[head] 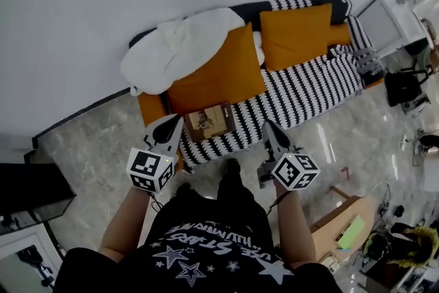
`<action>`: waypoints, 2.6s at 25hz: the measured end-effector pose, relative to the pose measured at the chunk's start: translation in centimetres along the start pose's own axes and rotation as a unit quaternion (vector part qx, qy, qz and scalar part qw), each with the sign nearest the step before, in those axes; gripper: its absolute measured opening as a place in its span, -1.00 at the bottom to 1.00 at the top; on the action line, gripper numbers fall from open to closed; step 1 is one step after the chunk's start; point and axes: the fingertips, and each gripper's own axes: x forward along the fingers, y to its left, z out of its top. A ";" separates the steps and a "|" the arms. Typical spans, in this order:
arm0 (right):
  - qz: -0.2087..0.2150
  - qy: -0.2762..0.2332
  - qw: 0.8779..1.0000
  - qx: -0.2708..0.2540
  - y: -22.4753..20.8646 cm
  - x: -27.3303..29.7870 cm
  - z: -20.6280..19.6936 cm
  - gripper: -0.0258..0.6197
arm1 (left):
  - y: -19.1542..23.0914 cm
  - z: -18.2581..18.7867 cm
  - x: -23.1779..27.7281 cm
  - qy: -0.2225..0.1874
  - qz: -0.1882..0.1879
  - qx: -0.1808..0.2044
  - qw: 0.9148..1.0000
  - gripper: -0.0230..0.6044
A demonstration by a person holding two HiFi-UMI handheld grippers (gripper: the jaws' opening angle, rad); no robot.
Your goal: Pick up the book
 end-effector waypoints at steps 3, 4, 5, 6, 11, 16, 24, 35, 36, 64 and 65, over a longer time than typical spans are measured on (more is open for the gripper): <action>0.016 0.020 1.000 -0.002 -1.9 0.9 0.8 -0.82 | -0.5 0.5 1.4 0.001 0.023 -0.007 1.000 -0.91; 0.021 0.027 0.999 -0.003 -2.6 1.1 1.0 -0.82 | -0.6 0.7 1.8 0.001 0.032 -0.009 0.999 -0.91; 0.026 0.033 0.999 -0.003 -3.3 1.5 1.2 -0.82 | -0.7 0.8 2.1 0.001 0.041 -0.011 0.999 -0.91; 0.031 0.040 0.999 -0.003 -4.0 2.0 1.3 -0.82 | -0.8 0.8 2.4 0.001 0.051 -0.013 0.999 -0.91; 0.067 0.075 0.995 -0.010 -6.3 4.7 1.6 -0.82 | -0.9 0.1 3.5 0.009 0.104 -0.030 0.994 -0.91; 0.095 0.110 0.989 -0.016 -8.1 7.0 1.1 -0.82 | -1.1 -1.2 4.8 0.017 0.143 -0.048 0.988 -0.91; 0.090 0.131 0.987 0.006 -11.4 9.7 -1.2 -0.82 | -1.0 -2.8 7.3 0.019 0.164 -0.055 0.985 -0.91; 0.095 0.148 0.984 0.003 -13.2 13.6 -5.2 -0.82 | 2.1 -8.8 10.6 0.051 0.150 -0.085 0.984 -0.91; 0.102 0.152 0.983 0.006 -13.2 13.9 -5.8 -0.82 | 2.5 -9.5 10.8 0.054 0.151 -0.087 0.983 -0.90; 0.203 0.319 0.926 -0.023 -15.1 22.1 -23.6 -0.03 | 5.5 -24.0 17.8 0.148 0.092 -0.156 0.972 -0.90; 0.202 0.324 0.924 -0.017 -15.3 22.3 -24.0 -0.02 | 5.5 -24.2 18.0 0.151 0.089 -0.156 0.972 -0.90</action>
